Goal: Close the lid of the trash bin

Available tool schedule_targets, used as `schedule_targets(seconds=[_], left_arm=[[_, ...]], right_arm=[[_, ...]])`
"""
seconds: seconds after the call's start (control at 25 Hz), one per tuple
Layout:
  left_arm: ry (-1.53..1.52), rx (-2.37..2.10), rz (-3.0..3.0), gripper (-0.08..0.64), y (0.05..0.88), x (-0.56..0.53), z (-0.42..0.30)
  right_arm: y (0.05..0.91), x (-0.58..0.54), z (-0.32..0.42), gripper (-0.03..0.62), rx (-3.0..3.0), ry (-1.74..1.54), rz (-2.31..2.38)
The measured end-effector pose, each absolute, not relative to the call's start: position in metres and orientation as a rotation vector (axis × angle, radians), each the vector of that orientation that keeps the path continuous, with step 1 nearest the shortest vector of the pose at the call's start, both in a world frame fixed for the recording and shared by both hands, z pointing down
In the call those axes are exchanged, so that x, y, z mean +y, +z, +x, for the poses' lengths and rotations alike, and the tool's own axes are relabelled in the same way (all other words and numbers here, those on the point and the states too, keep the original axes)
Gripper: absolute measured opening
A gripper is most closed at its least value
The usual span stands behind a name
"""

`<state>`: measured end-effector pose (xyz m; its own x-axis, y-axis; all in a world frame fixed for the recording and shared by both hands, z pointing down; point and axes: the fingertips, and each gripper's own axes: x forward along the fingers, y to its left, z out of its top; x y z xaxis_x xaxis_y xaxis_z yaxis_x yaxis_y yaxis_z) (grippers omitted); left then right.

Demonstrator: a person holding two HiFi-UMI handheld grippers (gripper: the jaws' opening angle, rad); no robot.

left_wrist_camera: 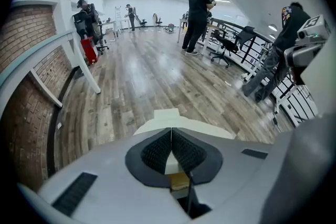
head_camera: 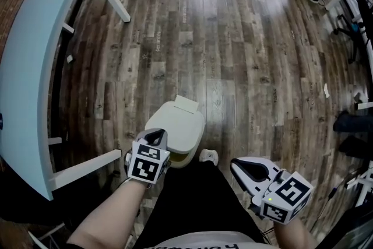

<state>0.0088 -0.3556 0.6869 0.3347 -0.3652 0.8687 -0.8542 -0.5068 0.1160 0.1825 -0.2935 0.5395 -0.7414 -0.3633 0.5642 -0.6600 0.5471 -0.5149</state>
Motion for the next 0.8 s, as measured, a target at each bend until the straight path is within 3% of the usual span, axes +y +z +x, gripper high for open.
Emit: schedule_targets(seconds=[0.8], left_arm=[[1.093,-0.880,1.955,0.008,0.787,-0.277,-0.025]], right_arm=[[0.612,-0.247,0.109,0.011,-2.297,1.147,0.731]])
